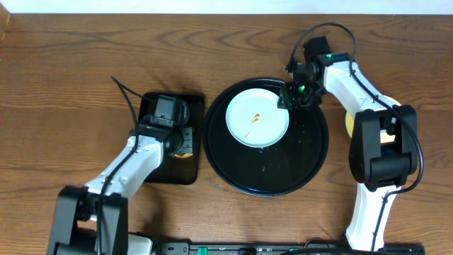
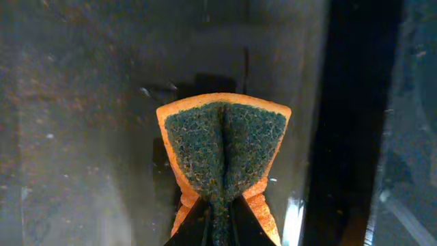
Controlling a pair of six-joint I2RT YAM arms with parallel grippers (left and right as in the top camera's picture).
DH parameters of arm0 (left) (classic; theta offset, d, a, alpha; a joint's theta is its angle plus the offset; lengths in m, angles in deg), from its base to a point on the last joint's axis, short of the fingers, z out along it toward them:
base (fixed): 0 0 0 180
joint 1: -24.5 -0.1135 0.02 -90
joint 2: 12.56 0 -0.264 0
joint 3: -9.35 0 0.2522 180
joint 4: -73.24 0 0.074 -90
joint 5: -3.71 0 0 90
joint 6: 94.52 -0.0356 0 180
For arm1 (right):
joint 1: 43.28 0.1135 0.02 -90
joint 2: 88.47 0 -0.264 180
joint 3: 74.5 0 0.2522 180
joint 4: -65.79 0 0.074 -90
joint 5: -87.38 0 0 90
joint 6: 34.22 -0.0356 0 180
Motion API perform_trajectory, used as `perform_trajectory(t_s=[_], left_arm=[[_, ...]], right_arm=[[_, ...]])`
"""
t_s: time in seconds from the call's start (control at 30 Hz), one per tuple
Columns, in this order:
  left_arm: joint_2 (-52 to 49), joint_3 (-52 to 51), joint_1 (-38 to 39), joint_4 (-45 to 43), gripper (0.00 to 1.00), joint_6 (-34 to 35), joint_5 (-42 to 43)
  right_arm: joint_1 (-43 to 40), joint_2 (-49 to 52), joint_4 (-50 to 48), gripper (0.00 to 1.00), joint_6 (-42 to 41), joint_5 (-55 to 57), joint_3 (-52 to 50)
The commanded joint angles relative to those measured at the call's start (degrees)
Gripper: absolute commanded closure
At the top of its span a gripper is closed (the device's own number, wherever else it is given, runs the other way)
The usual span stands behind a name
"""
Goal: Clean dirty plates on tray and stack at the side
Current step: 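Drag the pale plate to the tray center with the right gripper, then scrub the pale plate with the sponge in the left gripper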
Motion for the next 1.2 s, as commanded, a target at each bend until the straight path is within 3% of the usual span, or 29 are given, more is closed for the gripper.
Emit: perform_trajectory(t_s=[0.0,0.2,0.37,0.57,0.8,1.0,1.17], left_arm=[[-2.45,-0.26,-0.15,0.09,0.92,0.94,-0.48],[-3.50,-0.20,-0.15,0.07,0.92,0.94,-0.48],[-1.64,0.15,-0.15,0.96,0.92,0.92,-0.50],[2.91,5.07,-0.15,10.27,0.92,0.94,-0.50],[8.26,9.35,-0.04,13.22,0.92,1.38,3.72],[11.50,9.35,0.74,11.47,0.92,1.40,10.69],[11.54,9.35,6.67,7.82,0.92,2.27,11.93]], right_arm=[[0.96,-1.51,-1.84,0.64,0.33,-3.82,-3.82],[0.96,-1.53,-2.69,0.99,-0.17,-3.82,-5.55],[0.48,-3.02,-0.37,0.99,-0.98,-3.58,-5.40],[-0.37,-9.94,8.20,0.99,-3.91,-1.92,-5.40],[2.69,-13.55,16.44,0.99,-6.95,6.93,-5.97],[4.66,-13.51,12.68,0.99,-13.44,12.90,-12.15],[5.55,-13.51,5.27,0.99,-14.84,12.17,-18.86]])
